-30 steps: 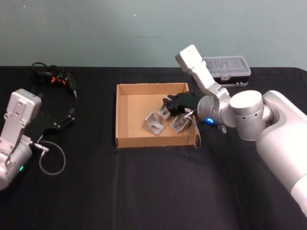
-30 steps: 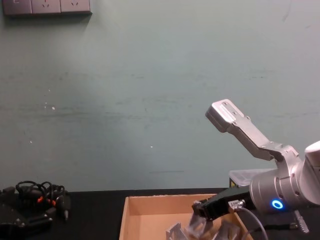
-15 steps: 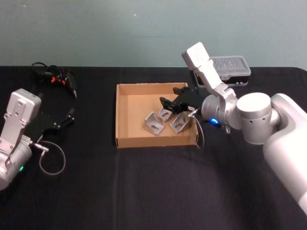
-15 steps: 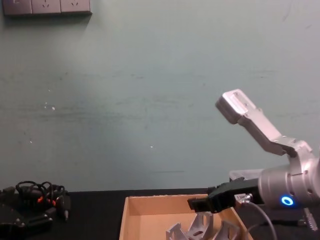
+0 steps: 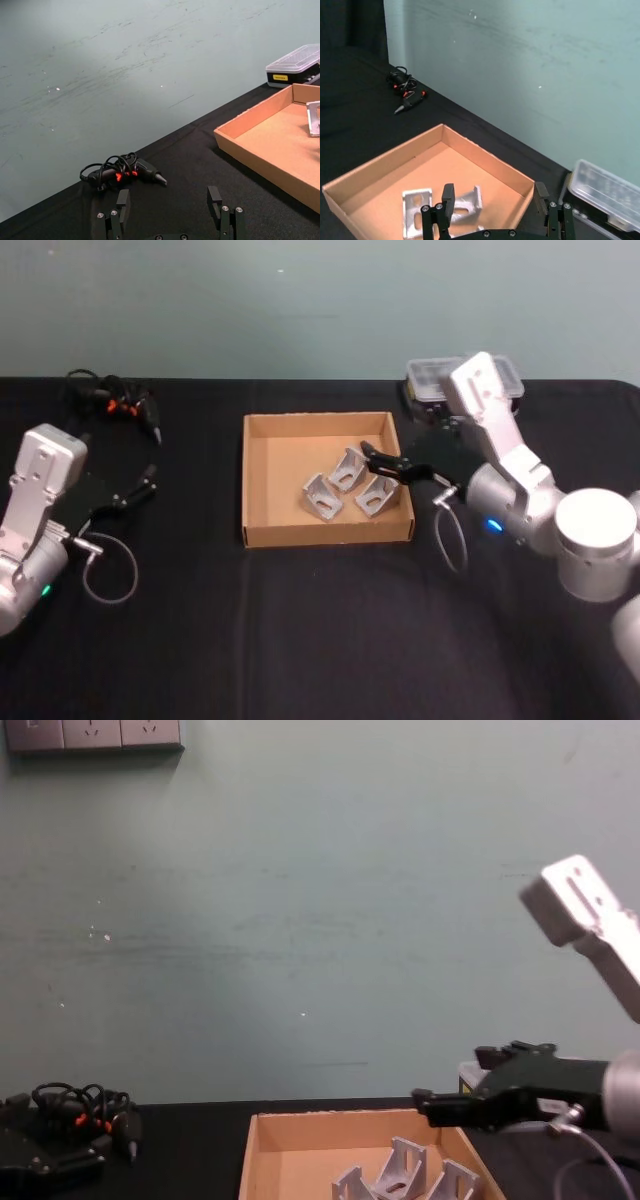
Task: Use one hand to pick up the angle iron from the table and place it into the box.
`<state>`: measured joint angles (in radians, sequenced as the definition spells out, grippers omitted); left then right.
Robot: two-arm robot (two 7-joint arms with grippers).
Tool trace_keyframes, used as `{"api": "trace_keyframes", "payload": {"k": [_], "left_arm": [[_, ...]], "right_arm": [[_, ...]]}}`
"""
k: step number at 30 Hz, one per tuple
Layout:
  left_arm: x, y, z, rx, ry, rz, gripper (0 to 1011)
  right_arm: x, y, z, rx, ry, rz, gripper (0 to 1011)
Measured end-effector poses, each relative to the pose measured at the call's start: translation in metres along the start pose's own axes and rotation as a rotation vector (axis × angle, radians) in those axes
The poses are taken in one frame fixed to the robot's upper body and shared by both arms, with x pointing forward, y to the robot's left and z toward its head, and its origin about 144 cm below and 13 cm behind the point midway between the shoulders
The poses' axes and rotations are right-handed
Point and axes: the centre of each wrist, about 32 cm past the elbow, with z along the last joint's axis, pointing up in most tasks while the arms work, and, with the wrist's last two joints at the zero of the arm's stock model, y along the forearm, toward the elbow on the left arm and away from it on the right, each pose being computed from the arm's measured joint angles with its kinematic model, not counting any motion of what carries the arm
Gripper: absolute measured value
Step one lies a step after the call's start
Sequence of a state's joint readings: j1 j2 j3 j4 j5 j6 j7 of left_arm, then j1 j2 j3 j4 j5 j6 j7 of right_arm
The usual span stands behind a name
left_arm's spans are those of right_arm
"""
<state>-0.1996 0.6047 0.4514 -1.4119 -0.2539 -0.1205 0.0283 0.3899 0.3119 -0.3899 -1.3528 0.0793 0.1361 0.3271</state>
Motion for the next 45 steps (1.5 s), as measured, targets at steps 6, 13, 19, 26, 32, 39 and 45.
{"api": "trace_keyframes", "payload": {"k": [6, 13, 19, 26, 32, 39, 45], "left_arm": [[0.0, 0.0, 0.0, 0.0, 0.0, 0.0, 1011], [0.0, 0.0, 0.0, 0.0, 0.0, 0.0, 1011], [0.0, 0.0, 0.0, 0.0, 0.0, 0.0, 1011], [0.0, 0.0, 0.0, 0.0, 0.0, 0.0, 1011], [0.0, 0.0, 0.0, 0.0, 0.0, 0.0, 1011], [0.0, 0.0, 0.0, 0.0, 0.0, 0.0, 1011], [0.0, 0.0, 0.0, 0.0, 0.0, 0.0, 1011]], "right_arm": [[-0.001, -0.027, -0.019, 0.042, -0.031, -0.052, 1000], [0.0, -0.05, -0.04, 0.061, -0.015, -0.104, 1000], [0.002, -0.067, -0.066, 0.075, 0.037, -0.145, 1000], [0.002, -0.07, -0.072, 0.082, 0.051, -0.147, 1000], [0.001, -0.069, -0.07, 0.081, 0.048, -0.144, 1000], [0.001, -0.068, -0.069, 0.079, 0.045, -0.141, 1000], [0.001, -0.068, -0.068, 0.078, 0.044, -0.141, 1000]]}}
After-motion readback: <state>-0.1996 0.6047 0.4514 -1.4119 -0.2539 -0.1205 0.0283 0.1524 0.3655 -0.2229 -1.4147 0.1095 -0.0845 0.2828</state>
